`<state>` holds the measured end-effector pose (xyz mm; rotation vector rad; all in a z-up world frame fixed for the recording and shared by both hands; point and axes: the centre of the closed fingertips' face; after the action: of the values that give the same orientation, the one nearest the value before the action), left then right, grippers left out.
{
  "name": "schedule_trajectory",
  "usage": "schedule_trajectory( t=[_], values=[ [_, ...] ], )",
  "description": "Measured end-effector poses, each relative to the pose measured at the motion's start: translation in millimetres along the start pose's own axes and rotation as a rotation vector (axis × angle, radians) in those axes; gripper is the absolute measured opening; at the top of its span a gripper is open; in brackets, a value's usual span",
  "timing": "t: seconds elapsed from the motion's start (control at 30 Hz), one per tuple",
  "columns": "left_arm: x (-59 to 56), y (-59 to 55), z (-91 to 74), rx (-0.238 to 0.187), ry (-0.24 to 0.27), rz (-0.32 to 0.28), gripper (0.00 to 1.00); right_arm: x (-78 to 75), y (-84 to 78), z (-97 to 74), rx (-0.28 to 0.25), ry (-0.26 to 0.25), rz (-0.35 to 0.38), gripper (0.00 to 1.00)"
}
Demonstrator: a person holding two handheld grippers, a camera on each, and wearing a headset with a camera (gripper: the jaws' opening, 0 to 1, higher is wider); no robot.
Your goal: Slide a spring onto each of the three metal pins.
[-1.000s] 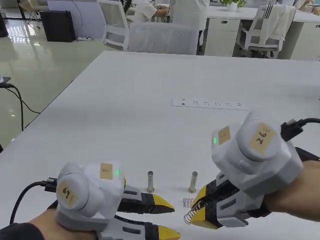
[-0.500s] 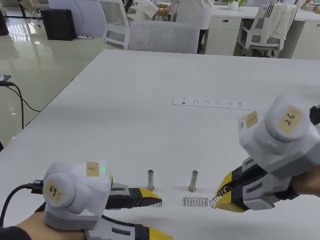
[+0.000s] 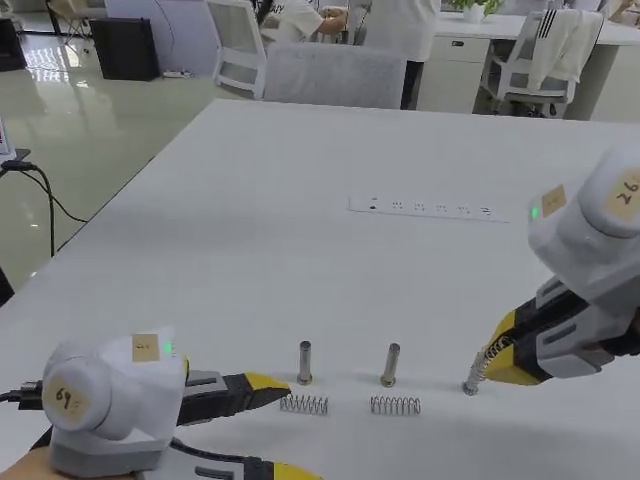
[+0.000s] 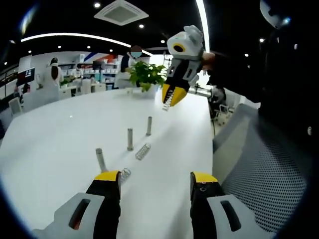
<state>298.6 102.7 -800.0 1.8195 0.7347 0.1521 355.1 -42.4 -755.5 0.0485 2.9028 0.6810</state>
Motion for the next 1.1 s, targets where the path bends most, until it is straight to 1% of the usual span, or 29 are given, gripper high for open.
schedule_trajectory(
  t=[0.17, 0.3, 0.33, 0.5, 0.57, 0.73, 0.83, 1.0, 1.1],
  values=[
    [0.1, -0.1, -3.6, -0.016, 0.016, -0.014, 0.53, -16.1, -10.9, -4.0, 0.043, -0.017, 0.013, 0.08],
    [-0.4, -1.2, -4.5, -0.021, 0.021, -0.02, 0.54, -22.4, -13.7, -2.1, 0.061, -0.019, 0.015, 0.08],
    [0.2, -1.8, -4.9, -0.021, 0.022, -0.021, 0.55, -23.9, -15.3, -0.2, 0.074, -0.019, 0.011, 0.08],
    [-1.0, -1.8, -5.0, -0.025, 0.024, -0.025, 0.55, -28.8, -17.3, 8.3, 0.093, -0.016, 0.004, 0.08],
    [-1.4, -2.1, -5.1, -0.024, 0.024, -0.024, 0.55, -30.9, -19.5, 12.8, 0.109, -0.017, -0.008, 0.08],
    [-1.5, -2.5, -5.3, -0.022, 0.023, -0.022, 0.55, -31.3, -22.0, 22.9, 0.119, 0.006, -0.008, 0.08],
    [-1.8, -2.5, -5.3, -0.024, 0.022, -0.022, 0.54, -35.1, -26.0, 27.3, 0.14, 0.0, -0.015, 0.08],
    [-1.1, -2.8, -5.9, -0.027, 0.026, -0.025, 0.54, -39.7, -28.1, 32.6, 0.142, 0.011, -0.01, 0.08],
    [-1.1, -3.3, -6.1, -0.027, 0.026, -0.026, 0.53, -38.7, -27.3, 34.6, 0.139, 0.021, -0.004, 0.08]
  ],
)
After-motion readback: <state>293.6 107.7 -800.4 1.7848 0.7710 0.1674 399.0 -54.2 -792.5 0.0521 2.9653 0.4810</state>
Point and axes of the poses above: the centre of the closed fingertips' face, and the gripper's own axes: z roughly forward along the fingers, x roughly to its left, y roughly out of its top, and after that the axes turned 9 degrees about -z, right-handed
